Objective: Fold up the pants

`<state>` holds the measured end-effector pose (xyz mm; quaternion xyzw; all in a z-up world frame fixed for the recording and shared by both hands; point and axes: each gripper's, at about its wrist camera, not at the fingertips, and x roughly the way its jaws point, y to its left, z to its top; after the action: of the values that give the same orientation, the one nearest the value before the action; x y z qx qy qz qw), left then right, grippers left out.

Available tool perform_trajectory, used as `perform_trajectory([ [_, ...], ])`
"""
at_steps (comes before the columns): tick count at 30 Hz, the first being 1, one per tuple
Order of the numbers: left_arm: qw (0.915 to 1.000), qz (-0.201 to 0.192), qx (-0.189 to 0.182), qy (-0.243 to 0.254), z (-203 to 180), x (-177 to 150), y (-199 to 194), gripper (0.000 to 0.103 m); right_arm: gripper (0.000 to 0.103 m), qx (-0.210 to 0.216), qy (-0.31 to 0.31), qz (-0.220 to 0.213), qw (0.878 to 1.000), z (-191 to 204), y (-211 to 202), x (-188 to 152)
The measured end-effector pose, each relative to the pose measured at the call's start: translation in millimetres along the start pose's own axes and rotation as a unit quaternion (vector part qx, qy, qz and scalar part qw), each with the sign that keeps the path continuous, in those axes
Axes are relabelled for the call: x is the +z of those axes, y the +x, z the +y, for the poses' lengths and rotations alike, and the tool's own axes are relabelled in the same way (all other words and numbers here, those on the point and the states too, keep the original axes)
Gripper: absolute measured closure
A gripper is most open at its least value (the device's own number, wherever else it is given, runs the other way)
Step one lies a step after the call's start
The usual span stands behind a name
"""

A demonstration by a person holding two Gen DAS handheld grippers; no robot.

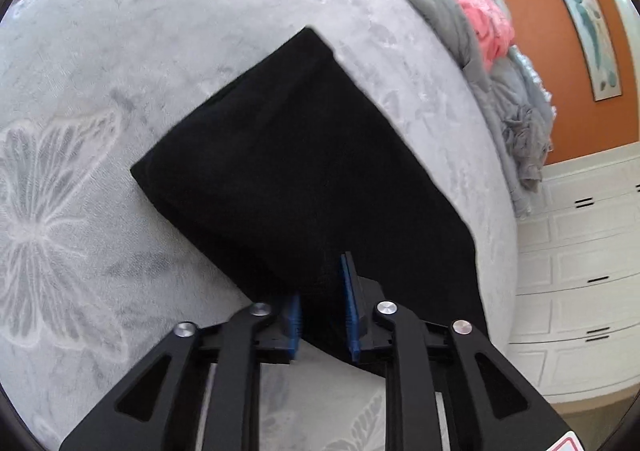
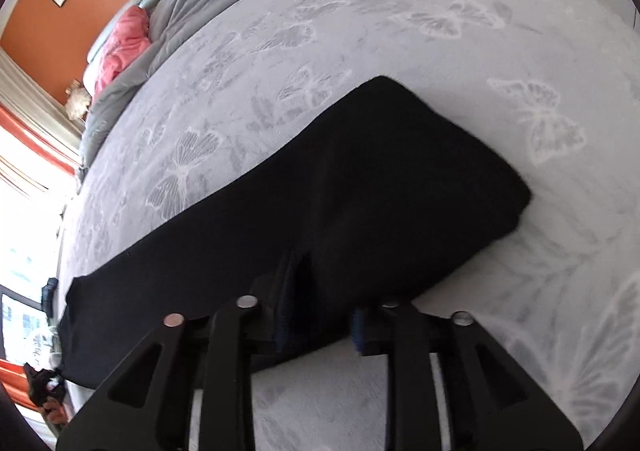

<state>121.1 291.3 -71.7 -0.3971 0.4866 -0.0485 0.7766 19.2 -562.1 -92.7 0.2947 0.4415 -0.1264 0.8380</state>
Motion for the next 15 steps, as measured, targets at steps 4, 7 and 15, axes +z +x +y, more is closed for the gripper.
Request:
perform_trajectory([
  [4,0.9961,-0.085,-0.009,-0.023,11.3,-7.3,-38.5,0.009,0.022,-0.013,-0.031,-0.025,0.999,21.7,-39.1,-22.0],
  [7,0.9963,-0.034,-0.025,-0.074,25.7,-4.3,-15.2,0.009,0.018,0.019,-0.006,0.006,1.0,23.1,-37.3,-36.7],
  [15,0.9938,-0.018,-0.004,-0.109,20.3,4.4,31.8,0.006,0.015,0.034,0.081,-0.002,0.996,13.7,9.8,-23.3],
])
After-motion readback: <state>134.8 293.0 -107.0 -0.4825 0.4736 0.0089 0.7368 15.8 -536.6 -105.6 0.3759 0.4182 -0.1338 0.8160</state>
